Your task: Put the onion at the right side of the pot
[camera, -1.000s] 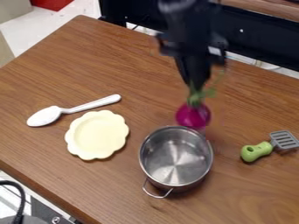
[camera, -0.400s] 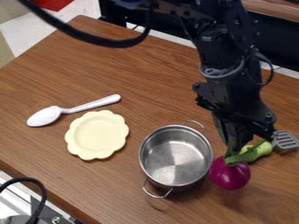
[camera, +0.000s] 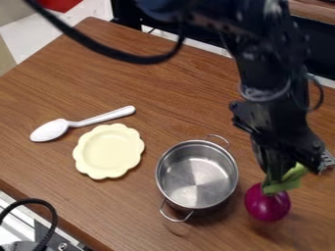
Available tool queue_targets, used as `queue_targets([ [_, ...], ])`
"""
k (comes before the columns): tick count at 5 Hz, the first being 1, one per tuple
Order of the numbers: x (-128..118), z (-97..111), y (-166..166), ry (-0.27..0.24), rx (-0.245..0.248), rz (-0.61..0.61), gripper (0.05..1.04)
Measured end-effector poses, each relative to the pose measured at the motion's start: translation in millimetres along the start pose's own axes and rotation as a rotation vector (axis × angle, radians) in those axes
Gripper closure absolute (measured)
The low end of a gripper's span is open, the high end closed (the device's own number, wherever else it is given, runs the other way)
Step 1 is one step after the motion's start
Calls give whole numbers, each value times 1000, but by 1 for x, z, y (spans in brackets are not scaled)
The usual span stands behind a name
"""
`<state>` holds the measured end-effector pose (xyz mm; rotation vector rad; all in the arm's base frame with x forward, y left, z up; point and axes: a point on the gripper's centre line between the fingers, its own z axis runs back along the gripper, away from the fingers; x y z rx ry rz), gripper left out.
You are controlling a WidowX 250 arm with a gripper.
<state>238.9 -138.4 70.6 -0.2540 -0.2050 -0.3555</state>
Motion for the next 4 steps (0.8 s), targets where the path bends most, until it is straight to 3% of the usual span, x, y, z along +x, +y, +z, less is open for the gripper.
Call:
queue_targets([
  [2,-6,-19,0,8,7,-5,1005],
  [3,-7,-18,4,21,-16,18,933],
  [4,-2,-14,8,13,-5,22,724],
])
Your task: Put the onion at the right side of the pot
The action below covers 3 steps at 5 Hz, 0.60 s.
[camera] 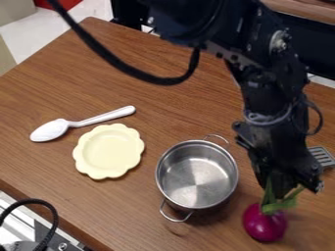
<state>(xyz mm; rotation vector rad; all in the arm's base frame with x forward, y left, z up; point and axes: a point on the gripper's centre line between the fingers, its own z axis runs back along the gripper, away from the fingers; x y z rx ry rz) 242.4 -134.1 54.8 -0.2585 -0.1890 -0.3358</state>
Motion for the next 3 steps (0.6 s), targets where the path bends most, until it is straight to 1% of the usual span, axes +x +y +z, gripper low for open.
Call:
queue_targets([
  [1,4,5,3,7,-12,6,433],
  [2,9,11,8,8,-35,36,151],
  [3,11,23,14,-4,-45,57,81],
])
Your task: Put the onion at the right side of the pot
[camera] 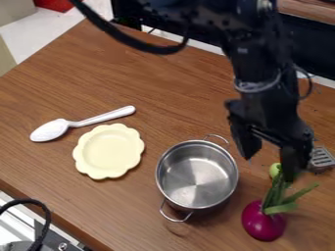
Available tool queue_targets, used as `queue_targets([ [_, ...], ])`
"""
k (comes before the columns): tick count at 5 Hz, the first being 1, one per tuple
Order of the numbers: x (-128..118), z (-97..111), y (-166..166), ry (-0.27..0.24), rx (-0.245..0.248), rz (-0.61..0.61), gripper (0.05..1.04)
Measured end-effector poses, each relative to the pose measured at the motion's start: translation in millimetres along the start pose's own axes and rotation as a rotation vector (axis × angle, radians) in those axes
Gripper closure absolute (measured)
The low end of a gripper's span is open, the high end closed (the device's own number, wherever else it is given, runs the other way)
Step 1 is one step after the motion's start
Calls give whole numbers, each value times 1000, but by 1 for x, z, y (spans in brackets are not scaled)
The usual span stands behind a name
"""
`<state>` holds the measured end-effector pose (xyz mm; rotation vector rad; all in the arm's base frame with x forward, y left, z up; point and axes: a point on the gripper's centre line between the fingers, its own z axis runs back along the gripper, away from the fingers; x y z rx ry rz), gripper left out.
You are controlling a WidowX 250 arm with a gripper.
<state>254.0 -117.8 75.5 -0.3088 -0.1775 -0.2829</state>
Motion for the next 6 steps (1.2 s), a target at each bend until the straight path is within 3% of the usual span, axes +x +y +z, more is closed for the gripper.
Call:
queue_targets([
  [3,22,42,27,-60,-25,111,85],
  [4,35,50,45,-88,26,161,85],
  [6,54,51,82,-123,52,243,85],
])
